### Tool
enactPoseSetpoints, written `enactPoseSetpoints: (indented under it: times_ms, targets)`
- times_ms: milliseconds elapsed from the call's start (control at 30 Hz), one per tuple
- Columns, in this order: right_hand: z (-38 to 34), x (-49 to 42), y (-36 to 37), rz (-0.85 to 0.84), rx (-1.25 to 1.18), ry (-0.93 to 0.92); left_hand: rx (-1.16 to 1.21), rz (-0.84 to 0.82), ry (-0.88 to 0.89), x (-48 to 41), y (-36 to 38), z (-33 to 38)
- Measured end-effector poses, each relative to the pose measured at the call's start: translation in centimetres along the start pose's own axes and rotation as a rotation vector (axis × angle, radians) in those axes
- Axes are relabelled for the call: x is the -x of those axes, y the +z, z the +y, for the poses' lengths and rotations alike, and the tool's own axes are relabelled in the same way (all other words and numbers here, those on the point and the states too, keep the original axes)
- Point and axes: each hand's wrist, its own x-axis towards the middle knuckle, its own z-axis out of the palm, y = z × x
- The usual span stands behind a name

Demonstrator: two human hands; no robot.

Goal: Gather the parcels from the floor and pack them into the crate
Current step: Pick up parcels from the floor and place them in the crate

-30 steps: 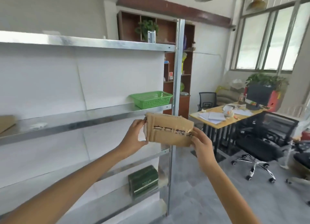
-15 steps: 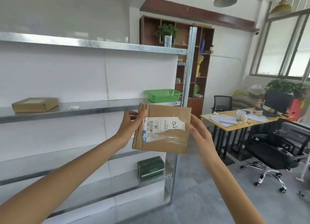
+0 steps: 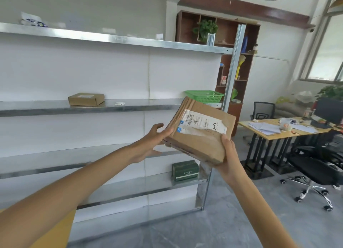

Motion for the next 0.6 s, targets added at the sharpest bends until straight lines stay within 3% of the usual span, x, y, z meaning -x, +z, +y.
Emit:
enactPoseSetpoints:
  times_ms: [100,267,400,600]
  targets:
    - [3.1,2.6,3.4,0.002,-0.056,0.075,0.072,-0.084,-0.05,4.1,-2.0,-2.5]
    - [8.1,7.5,8.4,-0.074,0.019,0.118,0.268,0.071,-0.027,7.9,-4.2,-4.8]
    - [7.4,9.5,8.8,0.026,0.066,0.126,0.216,0.134,-0.017,11.2,-6.3,-4.6]
    - [4.9,12.8,8.6,-0.1,0.234,0.035,0.074,0.135,0.028,16.4,-6.7,-3.5]
